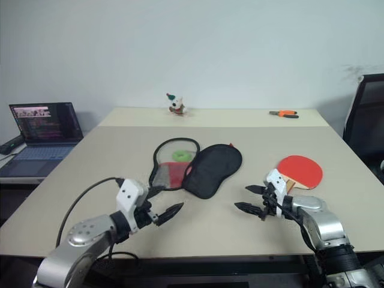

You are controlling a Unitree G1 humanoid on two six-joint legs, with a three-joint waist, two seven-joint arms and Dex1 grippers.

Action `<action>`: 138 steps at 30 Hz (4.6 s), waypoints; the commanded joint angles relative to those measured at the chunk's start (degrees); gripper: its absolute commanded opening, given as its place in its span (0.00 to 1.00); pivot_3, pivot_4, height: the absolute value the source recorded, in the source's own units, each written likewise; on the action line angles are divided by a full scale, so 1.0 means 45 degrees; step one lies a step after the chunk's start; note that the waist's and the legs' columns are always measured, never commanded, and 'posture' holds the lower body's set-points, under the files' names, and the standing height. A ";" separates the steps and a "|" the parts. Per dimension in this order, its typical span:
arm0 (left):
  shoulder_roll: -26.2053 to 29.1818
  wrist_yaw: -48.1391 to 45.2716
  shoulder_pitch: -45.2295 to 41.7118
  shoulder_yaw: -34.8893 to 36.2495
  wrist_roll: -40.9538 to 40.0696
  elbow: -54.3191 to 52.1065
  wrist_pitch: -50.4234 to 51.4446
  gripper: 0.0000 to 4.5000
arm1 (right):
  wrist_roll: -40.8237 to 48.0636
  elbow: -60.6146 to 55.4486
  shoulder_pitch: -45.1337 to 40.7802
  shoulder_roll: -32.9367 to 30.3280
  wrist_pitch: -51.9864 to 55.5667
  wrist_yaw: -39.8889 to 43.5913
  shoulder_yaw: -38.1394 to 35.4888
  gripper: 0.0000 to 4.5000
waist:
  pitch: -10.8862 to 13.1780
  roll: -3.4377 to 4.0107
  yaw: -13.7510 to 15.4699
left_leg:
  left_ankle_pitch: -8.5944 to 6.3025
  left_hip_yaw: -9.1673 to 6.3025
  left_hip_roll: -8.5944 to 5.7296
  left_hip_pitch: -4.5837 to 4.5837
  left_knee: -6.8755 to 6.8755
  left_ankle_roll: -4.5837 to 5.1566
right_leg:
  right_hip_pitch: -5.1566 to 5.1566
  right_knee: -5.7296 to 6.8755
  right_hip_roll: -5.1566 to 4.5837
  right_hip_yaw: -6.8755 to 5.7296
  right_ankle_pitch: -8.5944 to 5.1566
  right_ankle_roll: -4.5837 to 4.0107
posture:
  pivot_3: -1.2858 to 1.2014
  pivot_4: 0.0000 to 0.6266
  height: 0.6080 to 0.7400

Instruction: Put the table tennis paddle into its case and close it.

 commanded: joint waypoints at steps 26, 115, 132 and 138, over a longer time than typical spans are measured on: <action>-0.0137 -0.4775 -0.6205 -0.1250 0.1501 0.8841 -0.4969 1.00 | 0.1715 -0.4414 0.1707 -0.0940 0.1562 -0.1829 -0.1858 0.99 | 0.0007 -0.0013 0.0027 | -0.0001 0.0011 -0.0036 -0.0010 0.0003 0.0002 | 0.0003 -0.0005 0.0022 -0.0023 -0.0006 0.0019 | 0.52 0.24 1.00; 0.1787 -0.5269 -0.3922 0.1370 -0.0803 0.5321 -0.1268 1.00 | -0.0404 0.1818 -0.4002 0.3496 0.7259 -0.5909 -0.0215 0.01 | 0.0009 -0.0017 -0.0054 | -0.0004 0.0102 0.0062 -0.0015 -0.0019 0.0007 | -0.0095 0.0035 0.0046 0.0092 0.0049 -0.0073 | 0.52 0.24 1.00; 0.1563 -0.5671 -0.4588 0.0588 -0.0753 0.5687 -0.1449 1.00 | -0.0126 0.1171 -0.3452 0.1949 0.8165 -0.6071 -0.0766 0.22 | 0.0007 -0.0021 -0.0048 | -0.0007 0.0127 0.0061 -0.0013 -0.0018 0.0011 | -0.0093 0.0030 0.0049 0.0105 0.0048 -0.0070 | 0.52 0.24 1.00; 0.1481 -0.5758 -0.4734 0.0457 -0.0734 0.5763 -0.1509 1.00 | -0.0353 0.0683 -0.3306 0.1271 0.7778 -0.5966 -0.0502 0.67 | 0.0007 -0.0021 -0.0023 | -0.0006 0.0127 0.0056 -0.0015 -0.0006 0.0011 | -0.0089 0.0030 0.0050 0.0106 0.0052 -0.0058 | 0.52 0.24 1.00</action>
